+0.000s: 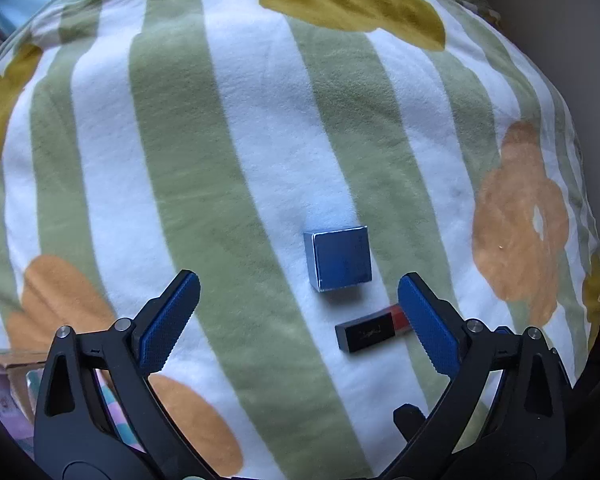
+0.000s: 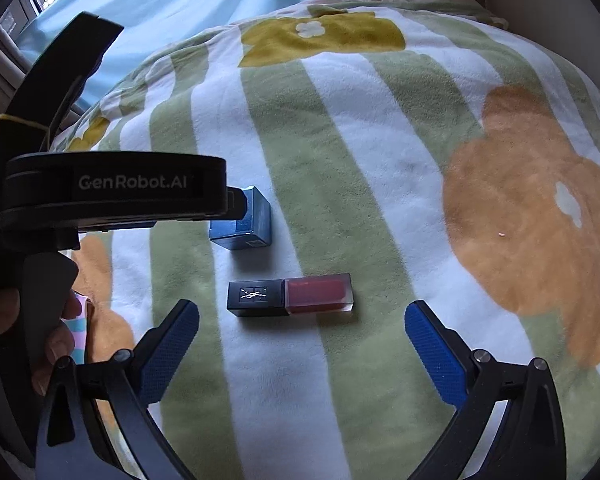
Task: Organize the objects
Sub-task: 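Withdraw both tools from the box toward the blue cube and lipstick, then grasp the blue cube box with left tool while right tool grasps the lipstick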
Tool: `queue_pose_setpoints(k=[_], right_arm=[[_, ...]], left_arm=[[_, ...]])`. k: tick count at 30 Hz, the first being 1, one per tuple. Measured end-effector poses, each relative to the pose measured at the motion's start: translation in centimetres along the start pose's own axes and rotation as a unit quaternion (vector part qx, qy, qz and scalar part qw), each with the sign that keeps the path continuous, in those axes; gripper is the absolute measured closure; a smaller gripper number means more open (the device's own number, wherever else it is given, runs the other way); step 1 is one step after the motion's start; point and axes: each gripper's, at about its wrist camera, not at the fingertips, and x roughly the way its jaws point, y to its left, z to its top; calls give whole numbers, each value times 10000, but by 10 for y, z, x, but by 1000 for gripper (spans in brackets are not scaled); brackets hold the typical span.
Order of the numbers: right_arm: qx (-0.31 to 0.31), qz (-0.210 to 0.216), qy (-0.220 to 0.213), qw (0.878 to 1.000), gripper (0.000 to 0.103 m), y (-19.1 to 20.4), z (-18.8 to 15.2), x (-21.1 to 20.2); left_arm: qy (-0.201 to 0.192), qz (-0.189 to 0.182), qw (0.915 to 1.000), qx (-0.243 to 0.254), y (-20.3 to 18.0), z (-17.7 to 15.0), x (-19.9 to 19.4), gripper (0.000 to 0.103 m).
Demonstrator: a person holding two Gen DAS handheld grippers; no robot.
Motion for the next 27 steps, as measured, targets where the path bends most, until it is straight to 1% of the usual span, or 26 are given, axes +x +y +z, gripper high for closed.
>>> queue_pose_setpoints(k=[1, 5, 7, 8, 9, 14, 15, 16, 17, 18, 20, 27], right_arm=[[-8, -8, 9, 10000, 1, 0, 0, 4], [-110, -73, -29, 9999, 1, 2, -1, 14], [-176, -93, -17, 9998, 1, 4, -1, 19], [-209, -96, 0, 9997, 4, 5, -1, 21], [-238, -102, 29, 9997, 9, 7, -2, 23], [-323, -32, 36, 9995, 25, 14, -3, 28], [-354, -73, 26, 9993, 25, 15, -3, 28], [-368, -91, 18, 9993, 25, 16, -3, 28], [-358, -91, 15, 9993, 25, 16, -4, 28], [-333, -76, 4, 9994, 25, 15, -4, 27], [-311, -53, -12, 9995, 25, 14, -6, 26], [-298, -58, -55, 9995, 25, 11, -8, 13]], left_arm=[[27, -10, 10000, 26, -1, 2, 7, 8], [136, -12, 9998, 141, -6, 5, 29, 20], [142, -73, 9997, 178, -9, 6, 36, 22], [182, -210, 9990, 362, -10, 6, 38, 25], [187, -210, 9989, 384, -11, 5, 40, 29], [236, -320, 9981, 464, -17, 1, 49, 45], [228, -356, 9980, 478, -17, 1, 49, 51], [231, -413, 9977, 486, -18, 1, 49, 53], [208, -442, 9974, 523, -19, 1, 49, 60], [208, -452, 9972, 553, -20, 0, 50, 62], [188, -396, 9971, 626, -23, 0, 50, 62], [131, -496, 9971, 559, -17, 0, 47, 62]])
